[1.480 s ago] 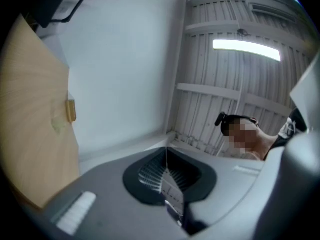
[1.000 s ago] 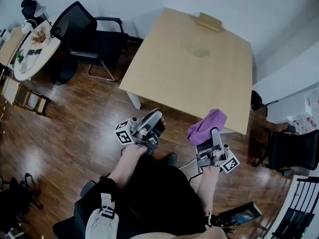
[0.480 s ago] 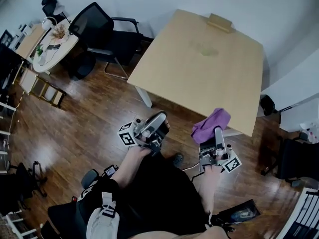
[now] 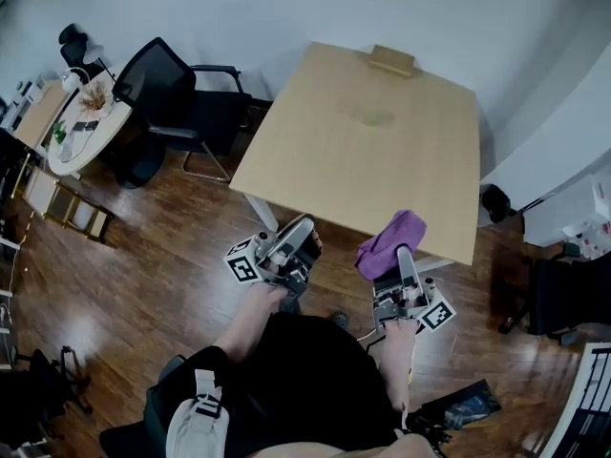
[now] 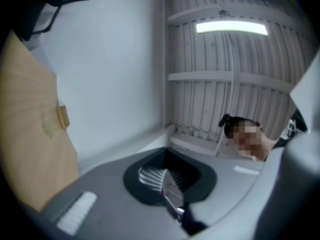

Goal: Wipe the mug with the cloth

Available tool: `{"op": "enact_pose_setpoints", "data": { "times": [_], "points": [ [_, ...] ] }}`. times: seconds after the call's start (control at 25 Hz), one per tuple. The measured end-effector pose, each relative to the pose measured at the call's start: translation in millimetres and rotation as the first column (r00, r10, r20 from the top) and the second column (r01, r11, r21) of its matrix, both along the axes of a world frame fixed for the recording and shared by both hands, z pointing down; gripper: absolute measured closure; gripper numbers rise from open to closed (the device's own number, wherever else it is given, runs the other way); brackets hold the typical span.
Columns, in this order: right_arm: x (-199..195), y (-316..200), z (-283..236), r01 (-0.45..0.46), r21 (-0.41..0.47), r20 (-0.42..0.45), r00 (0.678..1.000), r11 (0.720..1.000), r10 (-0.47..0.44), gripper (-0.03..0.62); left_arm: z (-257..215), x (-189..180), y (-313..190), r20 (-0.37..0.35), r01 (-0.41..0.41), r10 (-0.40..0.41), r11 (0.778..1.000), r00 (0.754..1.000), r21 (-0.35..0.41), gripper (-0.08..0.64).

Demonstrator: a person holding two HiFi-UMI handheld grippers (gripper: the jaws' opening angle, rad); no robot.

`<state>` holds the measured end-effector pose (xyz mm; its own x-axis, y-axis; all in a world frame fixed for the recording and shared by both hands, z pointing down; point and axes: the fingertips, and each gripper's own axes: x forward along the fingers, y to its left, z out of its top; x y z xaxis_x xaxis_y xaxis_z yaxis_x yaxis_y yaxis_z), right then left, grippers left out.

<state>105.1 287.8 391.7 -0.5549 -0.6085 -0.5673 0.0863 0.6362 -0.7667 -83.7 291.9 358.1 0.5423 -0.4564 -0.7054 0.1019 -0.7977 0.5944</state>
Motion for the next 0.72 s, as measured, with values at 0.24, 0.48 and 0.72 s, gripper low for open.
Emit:
{"op": "enact_pose_setpoints", "data": {
  "times": [0.24, 0.48, 0.72],
  "points": [
    [-6, -6, 0, -0.006, -0.008, -0.028, 1.000, 1.000, 0.006, 0.531, -1, -7, -8, -0.013, -0.003, 0.003, 1.000, 1.000, -0.001, 0.555],
    [-20, -8, 6, 0.000, -0.033, -0.038, 0.999, 0.999, -0.001, 0.531, 7, -19, -8, -0.020, 0.002, -0.003, 1.000, 1.000, -0.026, 0.555],
    [-18, -9, 10, -0.010, -0.034, -0.055, 0.998, 0.999, 0.008, 0.531, 10, -21, -11, -0.015, 0.006, -0.006, 0.999, 1.000, -0.032, 0.555]
  ]
}}
